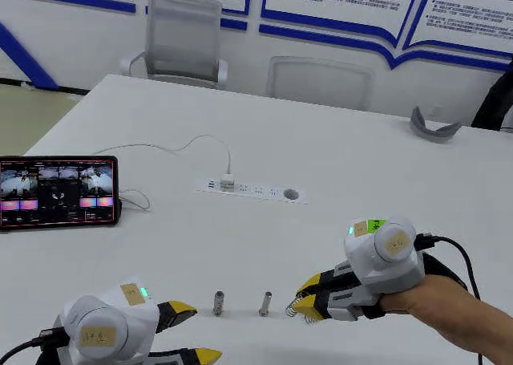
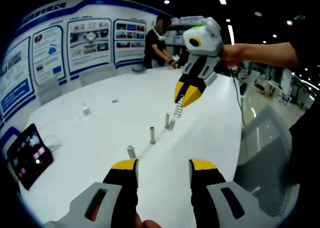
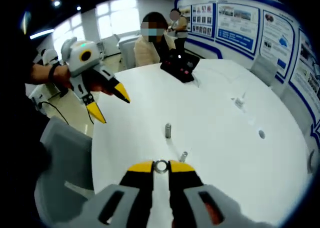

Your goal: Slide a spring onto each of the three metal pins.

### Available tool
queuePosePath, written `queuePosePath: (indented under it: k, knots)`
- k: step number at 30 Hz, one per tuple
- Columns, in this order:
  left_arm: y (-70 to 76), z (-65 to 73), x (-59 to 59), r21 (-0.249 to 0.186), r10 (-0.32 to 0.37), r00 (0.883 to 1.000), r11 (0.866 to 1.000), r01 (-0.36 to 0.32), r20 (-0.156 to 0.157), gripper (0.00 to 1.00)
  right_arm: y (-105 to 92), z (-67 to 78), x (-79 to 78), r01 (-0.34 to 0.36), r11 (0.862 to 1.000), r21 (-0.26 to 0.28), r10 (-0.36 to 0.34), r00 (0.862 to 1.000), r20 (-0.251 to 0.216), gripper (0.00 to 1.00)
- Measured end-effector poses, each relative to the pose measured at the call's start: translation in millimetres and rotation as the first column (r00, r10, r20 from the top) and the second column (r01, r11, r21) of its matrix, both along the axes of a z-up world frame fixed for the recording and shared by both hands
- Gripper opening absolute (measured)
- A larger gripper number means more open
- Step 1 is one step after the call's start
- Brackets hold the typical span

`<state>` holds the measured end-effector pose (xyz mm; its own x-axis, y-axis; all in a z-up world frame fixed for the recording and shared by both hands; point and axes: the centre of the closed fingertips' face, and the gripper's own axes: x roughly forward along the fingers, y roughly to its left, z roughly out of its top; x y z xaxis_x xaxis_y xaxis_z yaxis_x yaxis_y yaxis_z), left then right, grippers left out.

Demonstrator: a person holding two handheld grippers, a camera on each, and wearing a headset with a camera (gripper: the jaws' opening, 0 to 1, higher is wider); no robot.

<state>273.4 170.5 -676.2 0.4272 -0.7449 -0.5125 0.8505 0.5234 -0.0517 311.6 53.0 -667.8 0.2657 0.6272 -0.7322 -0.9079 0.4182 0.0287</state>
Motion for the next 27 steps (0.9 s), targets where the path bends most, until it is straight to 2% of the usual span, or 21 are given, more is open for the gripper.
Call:
queuePosePath:
  k: [16, 27]
  knots:
    - [41.6, -20.5, -4.8, 0.035, 0.105, 0.993, 0.994, -0.103, -0.053, 0.55, 11.7, -22.4, 29.8, -0.012, 0.999, -0.049, 0.012, 1.000, -0.004, 0.12]
    - [54.8, -25.8, -8.2, 0.036, 0.157, 0.985, 0.987, -0.155, -0.075, 0.62, 14.9, -33.2, 46.0, -0.027, 0.997, -0.077, 0.026, 1.000, -0.006, 0.12]
